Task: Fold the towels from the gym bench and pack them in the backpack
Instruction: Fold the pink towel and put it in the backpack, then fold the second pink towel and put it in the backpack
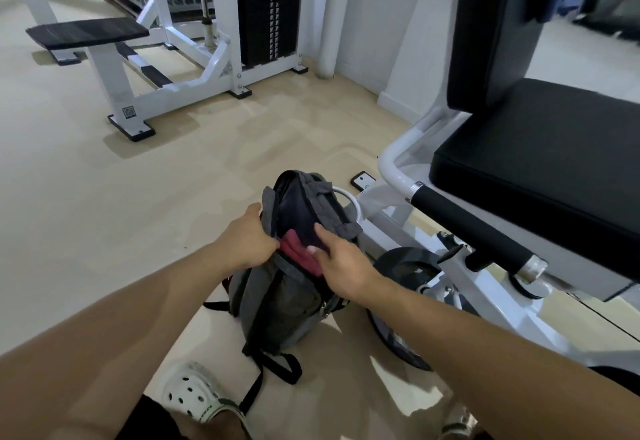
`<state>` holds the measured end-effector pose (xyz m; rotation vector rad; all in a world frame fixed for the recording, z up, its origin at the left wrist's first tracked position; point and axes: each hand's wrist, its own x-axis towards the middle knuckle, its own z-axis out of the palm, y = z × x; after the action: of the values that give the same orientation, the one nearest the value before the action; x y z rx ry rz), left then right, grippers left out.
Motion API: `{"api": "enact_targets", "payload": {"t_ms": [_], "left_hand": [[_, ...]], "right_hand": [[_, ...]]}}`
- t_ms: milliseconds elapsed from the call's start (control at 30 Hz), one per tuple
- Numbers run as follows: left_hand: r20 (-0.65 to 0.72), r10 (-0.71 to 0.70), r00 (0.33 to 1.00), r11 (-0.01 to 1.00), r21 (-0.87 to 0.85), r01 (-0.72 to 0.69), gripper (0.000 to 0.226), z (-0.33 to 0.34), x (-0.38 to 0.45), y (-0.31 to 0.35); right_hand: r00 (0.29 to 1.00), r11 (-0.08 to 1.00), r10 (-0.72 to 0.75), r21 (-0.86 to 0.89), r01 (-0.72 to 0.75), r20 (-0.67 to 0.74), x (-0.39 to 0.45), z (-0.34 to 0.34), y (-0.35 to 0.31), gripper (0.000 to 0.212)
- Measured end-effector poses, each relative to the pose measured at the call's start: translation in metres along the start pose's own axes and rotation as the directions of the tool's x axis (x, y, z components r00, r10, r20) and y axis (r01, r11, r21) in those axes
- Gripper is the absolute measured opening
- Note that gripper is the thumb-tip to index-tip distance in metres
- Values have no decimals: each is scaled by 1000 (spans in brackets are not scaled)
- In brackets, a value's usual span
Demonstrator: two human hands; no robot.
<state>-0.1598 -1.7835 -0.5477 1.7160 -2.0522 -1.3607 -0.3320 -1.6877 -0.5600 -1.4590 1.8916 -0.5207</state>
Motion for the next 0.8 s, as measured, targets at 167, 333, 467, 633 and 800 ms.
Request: {"api": "enact_targets", "payload": {"t_ms": [167, 333, 467, 633, 800], "left_hand": [[-162, 76, 984, 987, -127, -98, 57, 3, -6, 41], [-407, 255, 877, 885, -268, -381, 25, 9, -20, 100], [-479, 328, 814, 795, -326, -512, 19, 13, -33, 132], [-520, 359, 775, 714, -382, -587, 16, 9, -42, 162], [-508, 431, 746, 656, -392, -645, 20, 3, -38, 185]], "right_hand": [[986, 993, -60, 87, 74, -157, -28, -37, -21, 54], [942, 978, -129, 116, 172, -310, -46, -73, -39, 52], [903, 943, -116, 240, 231, -414, -52, -107, -51, 54], [842, 928, -90, 263, 265, -531, -48, -166, -64, 56], [686, 751, 84, 498, 433, -723, -35, -237, -79, 49]]}}
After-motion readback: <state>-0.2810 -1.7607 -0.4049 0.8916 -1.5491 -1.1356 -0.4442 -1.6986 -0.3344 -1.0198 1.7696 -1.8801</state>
